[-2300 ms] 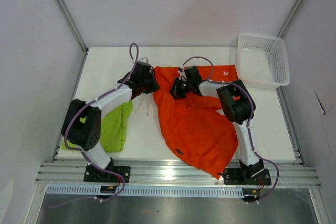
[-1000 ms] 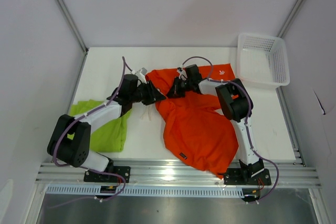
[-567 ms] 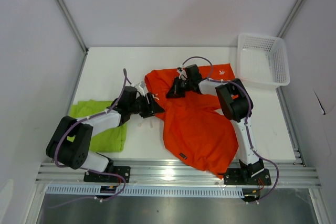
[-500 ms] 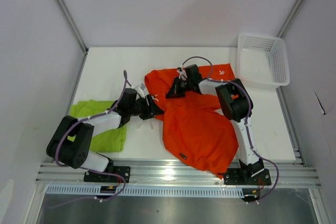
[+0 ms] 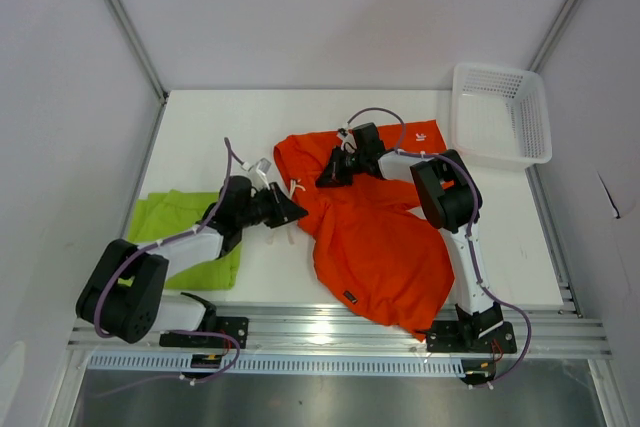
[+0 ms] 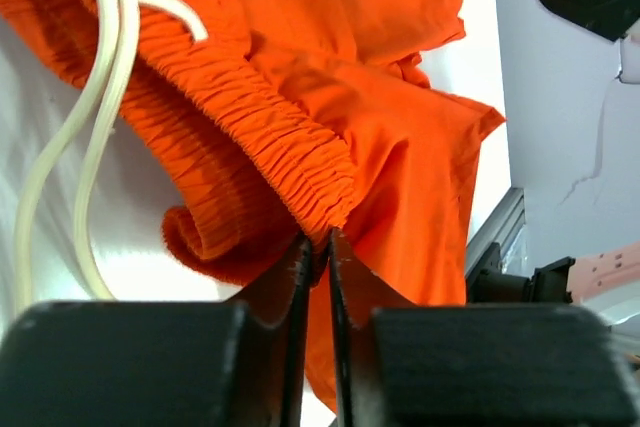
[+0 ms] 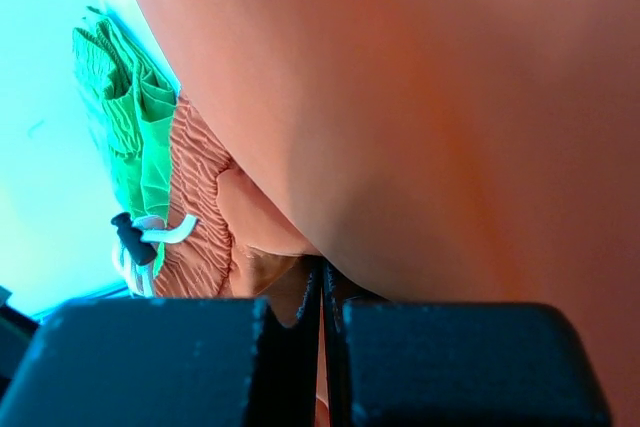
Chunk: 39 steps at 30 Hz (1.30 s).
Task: Fold and stack the shorts
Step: Flatten the shorts out
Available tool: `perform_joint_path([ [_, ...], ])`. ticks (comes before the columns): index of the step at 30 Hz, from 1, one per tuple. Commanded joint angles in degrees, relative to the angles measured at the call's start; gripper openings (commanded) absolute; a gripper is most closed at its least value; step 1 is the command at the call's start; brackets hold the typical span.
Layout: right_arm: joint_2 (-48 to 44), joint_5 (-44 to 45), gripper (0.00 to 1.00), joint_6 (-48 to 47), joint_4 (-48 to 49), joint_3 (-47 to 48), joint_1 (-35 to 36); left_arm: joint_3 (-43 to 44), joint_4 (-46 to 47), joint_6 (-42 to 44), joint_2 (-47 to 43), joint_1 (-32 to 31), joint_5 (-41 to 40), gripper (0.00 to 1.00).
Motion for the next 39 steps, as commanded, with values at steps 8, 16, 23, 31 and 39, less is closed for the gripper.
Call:
perform_joint_path([
  [8,2.43,7.86,0.0,-1.98,-4.9,-1.54,-0.11,26.9,-47.2,9.98,-0.18,-0.04,-10.93,0.11],
  [16,2.17,8.29,0.0,-2.42,-5.43,-1.89,0.07,13.38,-38.39,7.54,-0.53,-0.13,-3.66,0.59],
  [23,1.29,8.3,0.0,-3.39,-5.78,-1.89,0.42,2.13,-30.63,5.95,-7.29,-0.13,-4.34,0.7],
  [31,-1.6,9.96,0.0,-5.23,-7.45,-2.42,0.86,2.48,-37.57,6.83,-18.09,-0.13,-13.83,0.72],
  [39,-3.81,9.44,0.0,-3.74,-3.51,-5.14,0.86,-2.8,-32.2,-0.37,-26.99,0.4,-20.68,0.72],
])
